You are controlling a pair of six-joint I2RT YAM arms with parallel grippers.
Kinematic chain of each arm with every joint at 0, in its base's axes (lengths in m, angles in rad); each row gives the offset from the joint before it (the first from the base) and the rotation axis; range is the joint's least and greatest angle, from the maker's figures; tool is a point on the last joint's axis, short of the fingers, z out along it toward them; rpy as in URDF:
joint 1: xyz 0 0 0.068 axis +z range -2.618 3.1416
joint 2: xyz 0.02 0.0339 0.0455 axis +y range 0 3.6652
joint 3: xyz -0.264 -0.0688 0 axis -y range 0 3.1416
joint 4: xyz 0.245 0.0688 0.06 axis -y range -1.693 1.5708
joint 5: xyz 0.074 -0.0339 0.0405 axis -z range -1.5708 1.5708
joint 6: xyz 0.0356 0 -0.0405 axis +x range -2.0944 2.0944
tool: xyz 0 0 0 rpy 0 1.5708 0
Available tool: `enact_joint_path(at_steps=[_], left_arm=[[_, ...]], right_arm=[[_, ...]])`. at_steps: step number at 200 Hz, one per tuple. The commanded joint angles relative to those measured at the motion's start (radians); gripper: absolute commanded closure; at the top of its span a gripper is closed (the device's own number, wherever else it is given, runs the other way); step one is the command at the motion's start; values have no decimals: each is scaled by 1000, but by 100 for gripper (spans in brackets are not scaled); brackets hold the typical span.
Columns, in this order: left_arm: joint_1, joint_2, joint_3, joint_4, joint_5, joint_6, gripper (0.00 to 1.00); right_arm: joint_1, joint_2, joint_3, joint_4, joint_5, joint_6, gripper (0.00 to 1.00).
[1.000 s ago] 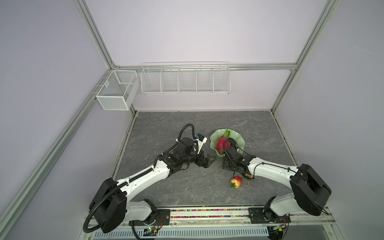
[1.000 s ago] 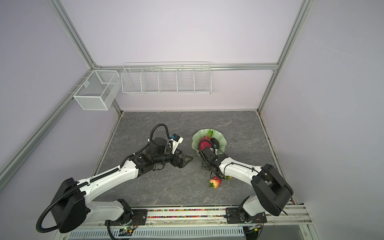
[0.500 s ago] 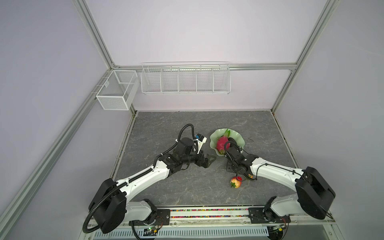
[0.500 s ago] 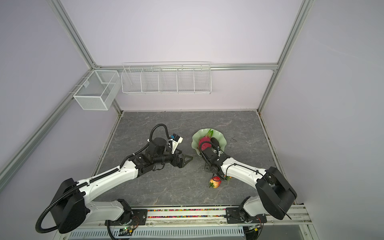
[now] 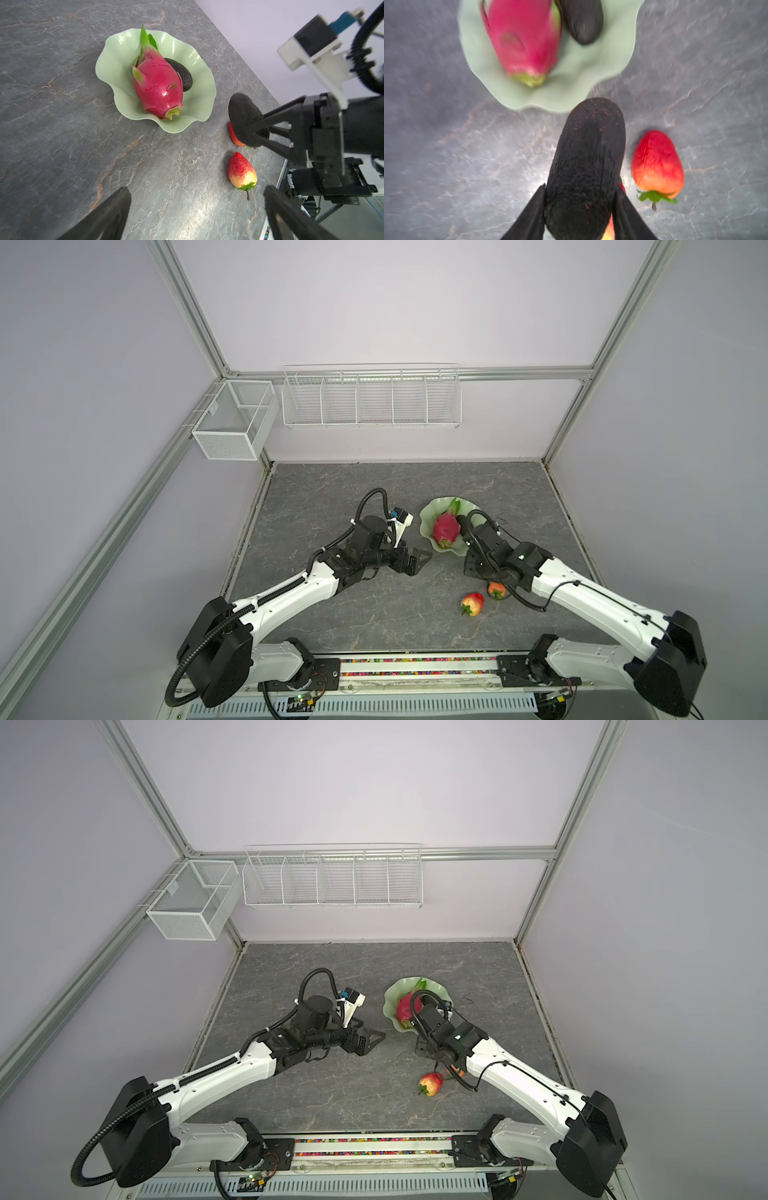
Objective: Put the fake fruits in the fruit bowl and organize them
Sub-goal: 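Carry the second avocado with the right gripper and set it in the bowl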
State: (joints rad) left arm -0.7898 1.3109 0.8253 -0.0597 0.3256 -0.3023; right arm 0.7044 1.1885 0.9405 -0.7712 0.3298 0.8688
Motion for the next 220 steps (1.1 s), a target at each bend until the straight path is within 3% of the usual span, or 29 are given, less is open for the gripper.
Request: enact_joint_path(at_steps=[1, 36, 86, 220], left_arm=[[2, 42, 65, 14, -15, 11, 1], [3, 98, 144, -28, -52, 31, 1], [12, 127, 176, -40, -80, 35, 1], [24, 117, 167, -43, -74, 33, 1]], right_arm=[[-96, 28, 16, 60, -49, -118, 63], [-188, 155, 91, 179, -122, -207, 62], [-201, 295, 141, 262, -188, -214, 62], [-200, 338, 68, 288, -154, -243, 55]])
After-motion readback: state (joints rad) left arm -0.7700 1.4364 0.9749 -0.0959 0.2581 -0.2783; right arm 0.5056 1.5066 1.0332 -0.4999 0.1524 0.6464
